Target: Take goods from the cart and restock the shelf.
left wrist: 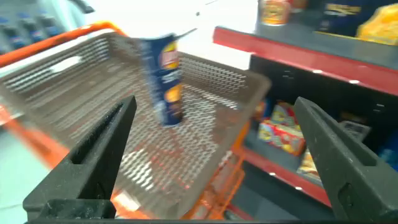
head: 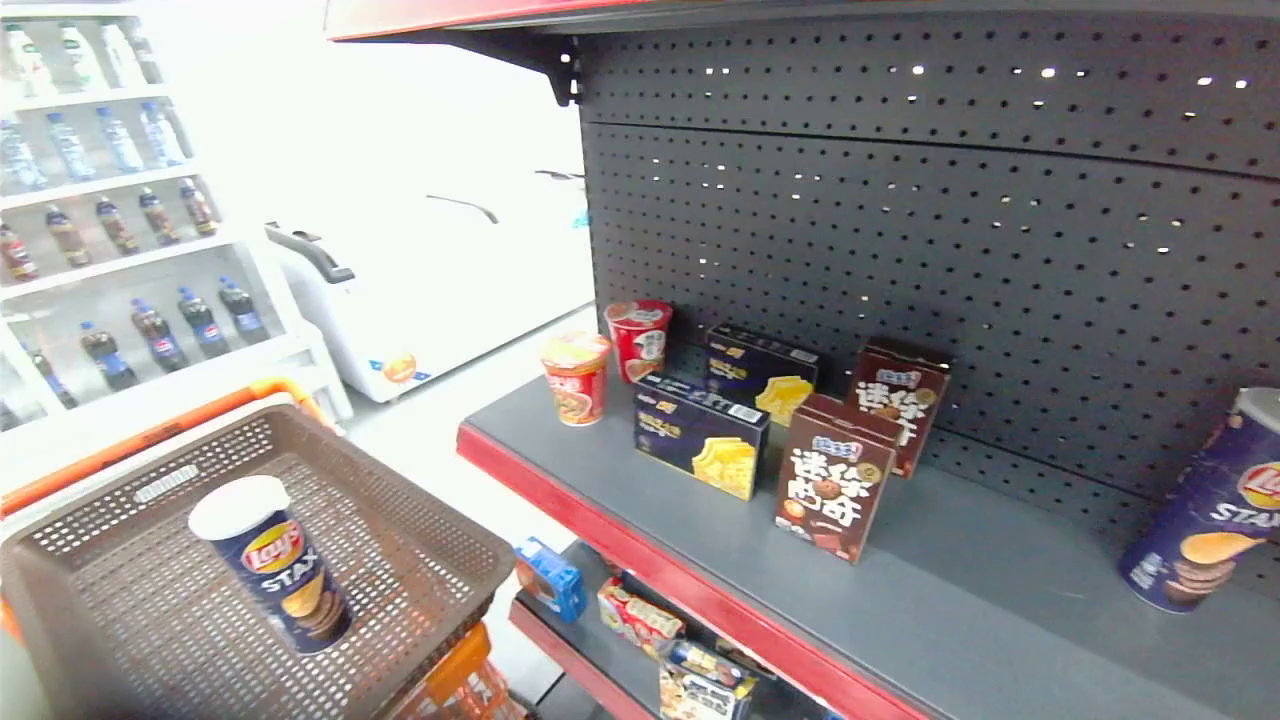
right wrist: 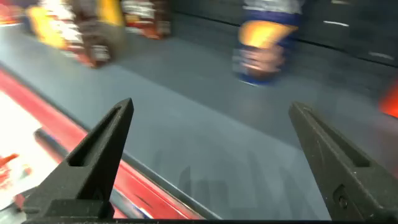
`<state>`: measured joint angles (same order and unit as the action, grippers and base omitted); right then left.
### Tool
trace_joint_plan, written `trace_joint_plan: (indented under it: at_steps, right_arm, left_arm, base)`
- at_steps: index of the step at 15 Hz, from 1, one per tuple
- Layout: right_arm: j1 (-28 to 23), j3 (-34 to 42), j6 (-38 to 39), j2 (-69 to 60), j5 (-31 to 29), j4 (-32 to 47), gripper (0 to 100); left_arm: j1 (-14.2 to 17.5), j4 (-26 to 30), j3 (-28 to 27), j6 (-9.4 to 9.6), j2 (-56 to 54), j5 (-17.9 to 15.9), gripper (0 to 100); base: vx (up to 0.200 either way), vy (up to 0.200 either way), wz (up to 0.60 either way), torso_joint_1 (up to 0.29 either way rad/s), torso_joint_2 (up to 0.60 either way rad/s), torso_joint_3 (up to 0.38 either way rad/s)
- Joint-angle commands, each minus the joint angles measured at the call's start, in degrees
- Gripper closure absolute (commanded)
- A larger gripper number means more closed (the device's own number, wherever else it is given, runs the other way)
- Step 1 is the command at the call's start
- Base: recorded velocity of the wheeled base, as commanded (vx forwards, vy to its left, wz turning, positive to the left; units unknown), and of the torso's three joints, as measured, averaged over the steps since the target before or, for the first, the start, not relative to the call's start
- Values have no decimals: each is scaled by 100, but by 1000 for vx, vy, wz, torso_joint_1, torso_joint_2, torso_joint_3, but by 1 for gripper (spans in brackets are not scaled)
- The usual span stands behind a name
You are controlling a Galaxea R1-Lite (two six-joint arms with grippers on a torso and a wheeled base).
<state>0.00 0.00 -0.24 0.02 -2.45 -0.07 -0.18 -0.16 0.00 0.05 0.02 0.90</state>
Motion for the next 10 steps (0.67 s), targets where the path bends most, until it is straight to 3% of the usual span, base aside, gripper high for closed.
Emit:
trace_joint_plan:
  at_steps: [1, 3, 4, 5, 6, 7, 8, 9, 10]
  right_arm:
    - [0, 0, -2, 6, -1, -1, 0]
    - [0, 0, 7, 6, -1, -10, 0]
    - [0, 0, 7, 6, -1, -10, 0]
    - [0, 0, -2, 6, -1, -10, 0]
    - [0, 0, -2, 6, -1, -1, 0]
    - [0, 0, 7, 6, -1, -10, 0]
    - [0, 0, 7, 6, -1, -10, 0]
    - [0, 0, 7, 6, -1, -1, 0]
    - [0, 0, 7, 6, -1, -10, 0]
  left_arm:
    - [1, -2, 0, 4, -2, 6, 0]
    - [1, -11, 0, -31, -2, 68, 0]
    - [-17, -37, -527, 127, 85, 191, 0]
    - [-61, 253, -1512, 347, 850, 191, 0]
    - [-34, 693, -2470, 268, 1949, 349, 0]
    - [-8, 754, -3067, 136, 2810, 534, 0]
    - [-17, 728, -3217, 109, 3109, 543, 0]
    - [27, 657, -4025, 65, 4375, 534, 0]
    - [45, 710, -4333, 101, 4902, 534, 0]
  base:
    - [0, 0, 600, 12, -7, 2]
    - [0, 0, 600, 0, 0, -2]
    - [0, 0, 0, 0, 0, 0]
    - [0, 0, 0, 0, 0, 0]
    - [0, 0, 0, 0, 0, 0]
    - [0, 0, 0, 0, 0, 0]
    - [0, 0, 0, 0, 0, 0]
    - [0, 0, 0, 0, 0, 0]
    - [0, 0, 0, 0, 0, 0]
